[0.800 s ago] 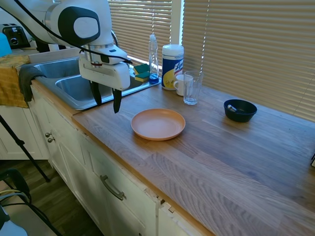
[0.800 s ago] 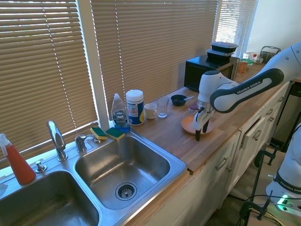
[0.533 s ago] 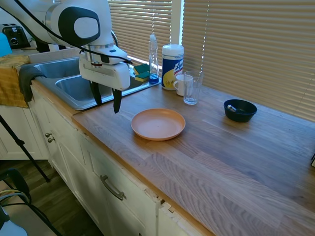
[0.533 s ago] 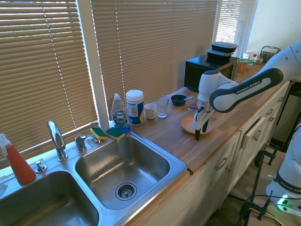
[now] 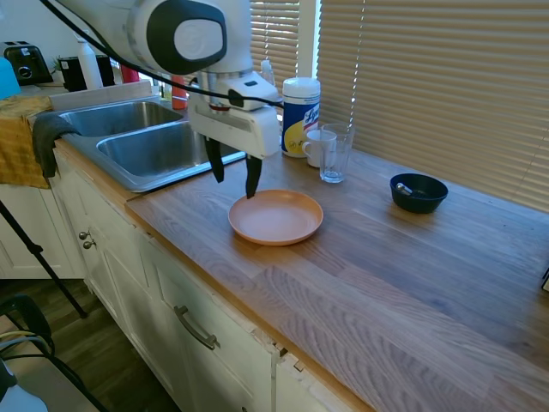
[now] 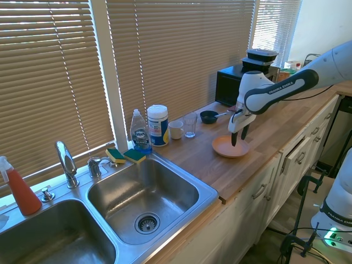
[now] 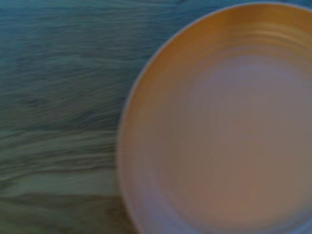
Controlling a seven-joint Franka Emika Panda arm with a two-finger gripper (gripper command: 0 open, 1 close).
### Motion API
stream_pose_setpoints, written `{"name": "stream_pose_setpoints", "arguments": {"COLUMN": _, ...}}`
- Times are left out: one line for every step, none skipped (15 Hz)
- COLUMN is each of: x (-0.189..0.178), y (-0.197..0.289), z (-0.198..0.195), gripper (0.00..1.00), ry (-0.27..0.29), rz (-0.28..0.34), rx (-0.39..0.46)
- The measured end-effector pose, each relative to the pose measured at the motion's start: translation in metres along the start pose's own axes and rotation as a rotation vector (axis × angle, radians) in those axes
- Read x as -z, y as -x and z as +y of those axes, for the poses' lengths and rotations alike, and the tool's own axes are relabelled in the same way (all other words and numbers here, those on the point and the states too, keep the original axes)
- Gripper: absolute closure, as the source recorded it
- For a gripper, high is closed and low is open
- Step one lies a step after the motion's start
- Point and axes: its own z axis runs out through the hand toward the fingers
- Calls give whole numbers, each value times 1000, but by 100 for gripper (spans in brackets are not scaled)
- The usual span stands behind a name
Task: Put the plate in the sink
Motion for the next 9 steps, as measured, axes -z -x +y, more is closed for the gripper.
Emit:
{"name": "stream_pose_setpoints", "arguments": {"x": -5, "y": -16, "z": 6, "gripper": 0, "ry": 5, "rz": -5, "rx": -25}}
{"name": "stream_pose_setpoints", "arguments": {"x": -9, "y": -32, "z": 11, "gripper": 0, "ry": 9, "rz": -9, "rx": -46}}
{"name": "stream_pose_setpoints", "arguments": {"x": -13, "y": -47, "z": 16, "gripper": 0, "ry": 14, "rz": -12, "rx": -73}}
{"name": "stream_pose_setpoints", "arguments": {"x": -18, "y": -61, "z": 22, "gripper": 0, "ry": 17, "rz": -16, "rx": -102}}
{"name": "stream_pose_setpoints", "arguments": {"x": -24, "y": -73, "z": 28, "gripper": 0, "ry": 18, "rz": -24, "rx": -120}}
{"name": "stream_pose_setpoints", "arguments": {"x": -31, "y": -83, "z": 33, "gripper": 0, "ry": 19, "rz": -34, "rx": -137}}
{"name": "stream_pose_setpoints", "arguments": {"x": -39, "y": -92, "z": 36, "gripper": 0, "ry": 22, "rz": -42, "rx": -149}}
{"name": "stream_pose_setpoints", "arguments": {"x": -47, "y": -98, "z": 37, "gripper": 0, "ry": 17, "rz": -54, "rx": -152}}
{"name": "stream_pose_setpoints", "arguments": {"x": -55, "y": -103, "z": 36, "gripper": 0, "ry": 7, "rz": -71, "rx": -150}}
